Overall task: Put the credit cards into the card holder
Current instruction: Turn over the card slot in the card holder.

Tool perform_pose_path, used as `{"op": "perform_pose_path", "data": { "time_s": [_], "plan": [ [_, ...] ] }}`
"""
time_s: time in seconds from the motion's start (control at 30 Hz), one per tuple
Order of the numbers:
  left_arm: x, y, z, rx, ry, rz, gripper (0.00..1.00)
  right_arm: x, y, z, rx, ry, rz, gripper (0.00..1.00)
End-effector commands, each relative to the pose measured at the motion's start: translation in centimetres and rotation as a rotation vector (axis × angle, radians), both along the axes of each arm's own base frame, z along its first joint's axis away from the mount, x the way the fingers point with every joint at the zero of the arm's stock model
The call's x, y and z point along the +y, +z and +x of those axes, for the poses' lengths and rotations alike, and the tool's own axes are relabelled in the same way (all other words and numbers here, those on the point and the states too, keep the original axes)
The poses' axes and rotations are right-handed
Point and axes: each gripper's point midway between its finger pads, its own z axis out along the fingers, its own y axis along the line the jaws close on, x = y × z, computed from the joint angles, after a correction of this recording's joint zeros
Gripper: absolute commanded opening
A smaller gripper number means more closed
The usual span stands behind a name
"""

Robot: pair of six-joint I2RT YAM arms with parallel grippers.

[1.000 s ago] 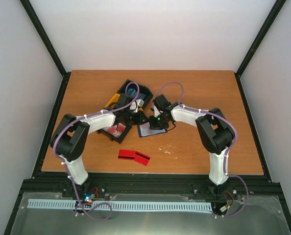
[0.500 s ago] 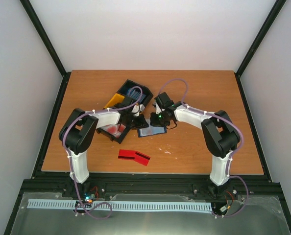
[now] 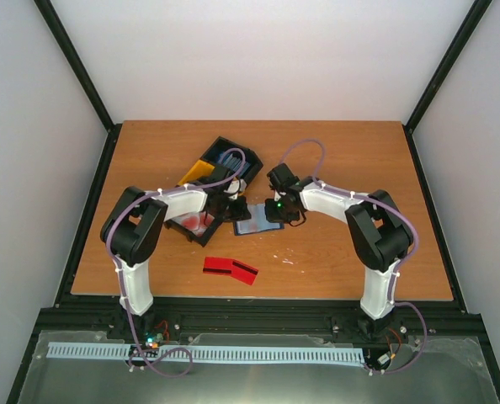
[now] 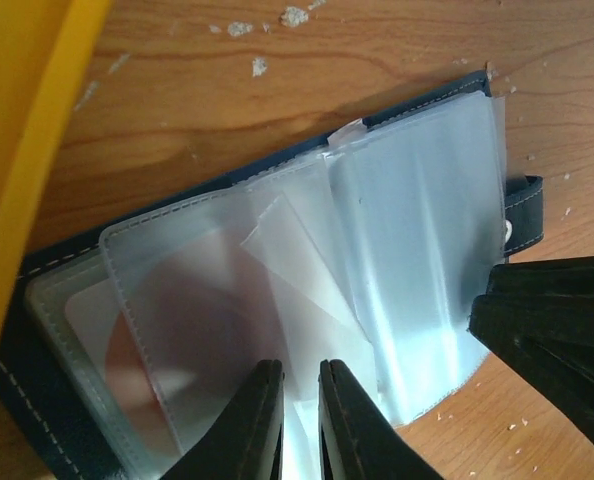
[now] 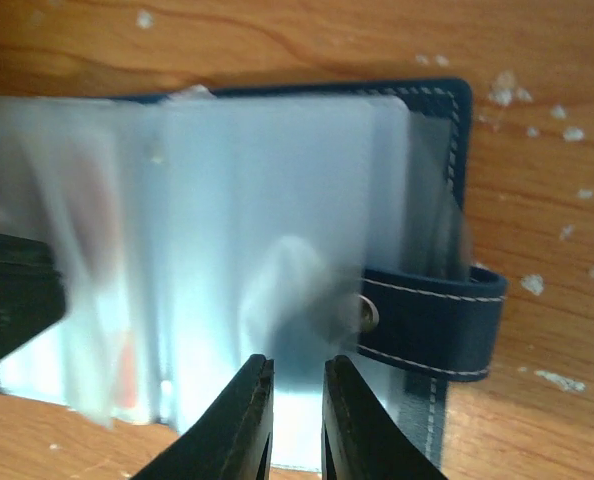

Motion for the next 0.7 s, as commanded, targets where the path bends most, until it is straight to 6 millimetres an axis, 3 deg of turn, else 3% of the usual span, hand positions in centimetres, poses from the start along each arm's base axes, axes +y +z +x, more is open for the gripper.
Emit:
{"op": "perform_pose_path", "data": {
  "time_s": [0.0, 0.1, 0.17, 0.33, 0.43, 0.53, 0.67],
  "plan": [
    [1.6, -0.2, 0.0, -0.007, -0.011, 0.099, 0.13, -1.6, -1.9, -0.7, 0.056, -0.033, -0.075, 0.16],
    [1.1, 0.7, 0.3, -0.037, -0.043, 0.088, 0.15, -1.2, -1.2, -0.4, 0.048, -0.024, -0.064, 0.16],
    [0.5, 2.1, 0.6, -0.080, -0.073, 0.056, 0.20, -0.8, 0.5, 0.3, 0.006, -0.018, -0.039, 0.16],
    [-0.4, 8.3, 1.3, -0.257, -0.130, -0.023, 0.33, 0.0, 6.1, 1.8, -0.134, -0.022, 0.058, 0.18],
    [-0.2, 11.4, 1.3, -0.347, -0.148, -0.046, 0.41, -0.1, 8.2, 1.9, -0.178, -0.028, 0.087, 0.18],
    [0.7, 13.8, 1.1, -0.421, -0.152, -0.053, 0.50, -0.2, 9.3, 1.7, -0.200, -0.020, 0.099, 0.18],
    [3.6, 15.5, 1.3, -0.472, -0.084, -0.029, 0.62, -0.4, 9.9, 1.5, -0.216, 0.001, 0.099, 0.19]
  ]
}}
